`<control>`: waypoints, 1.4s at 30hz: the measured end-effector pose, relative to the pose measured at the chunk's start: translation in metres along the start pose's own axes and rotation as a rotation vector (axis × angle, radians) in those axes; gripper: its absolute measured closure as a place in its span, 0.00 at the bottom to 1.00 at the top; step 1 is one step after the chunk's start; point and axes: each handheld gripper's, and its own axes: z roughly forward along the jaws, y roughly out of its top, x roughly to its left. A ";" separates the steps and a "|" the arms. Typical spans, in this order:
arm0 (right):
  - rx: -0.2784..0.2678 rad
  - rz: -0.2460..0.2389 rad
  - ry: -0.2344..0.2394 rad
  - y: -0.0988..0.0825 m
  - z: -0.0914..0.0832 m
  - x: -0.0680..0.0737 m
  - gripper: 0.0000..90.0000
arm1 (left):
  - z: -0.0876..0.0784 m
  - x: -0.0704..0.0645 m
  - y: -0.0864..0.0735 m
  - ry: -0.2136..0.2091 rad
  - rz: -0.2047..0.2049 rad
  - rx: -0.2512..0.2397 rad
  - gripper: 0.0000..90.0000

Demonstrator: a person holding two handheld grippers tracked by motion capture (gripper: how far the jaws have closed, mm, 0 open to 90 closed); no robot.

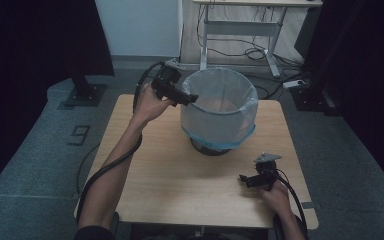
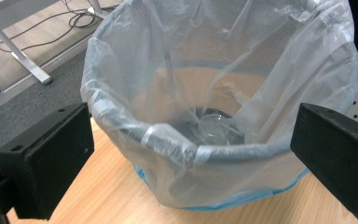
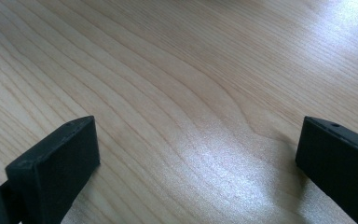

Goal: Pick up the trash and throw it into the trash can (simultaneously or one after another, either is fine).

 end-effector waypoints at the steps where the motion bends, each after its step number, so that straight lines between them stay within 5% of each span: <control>1: 0.001 0.001 0.001 0.000 0.000 0.000 0.00 | -0.001 0.000 -0.002 0.001 0.002 0.000 0.00; 23: -0.001 0.001 0.000 0.000 0.000 0.000 0.00 | -0.021 0.011 -0.052 0.009 -0.030 -0.036 0.00; 42: 0.000 -0.002 0.000 0.000 0.000 0.000 0.00 | -0.038 0.017 -0.103 0.064 -0.049 -0.022 0.00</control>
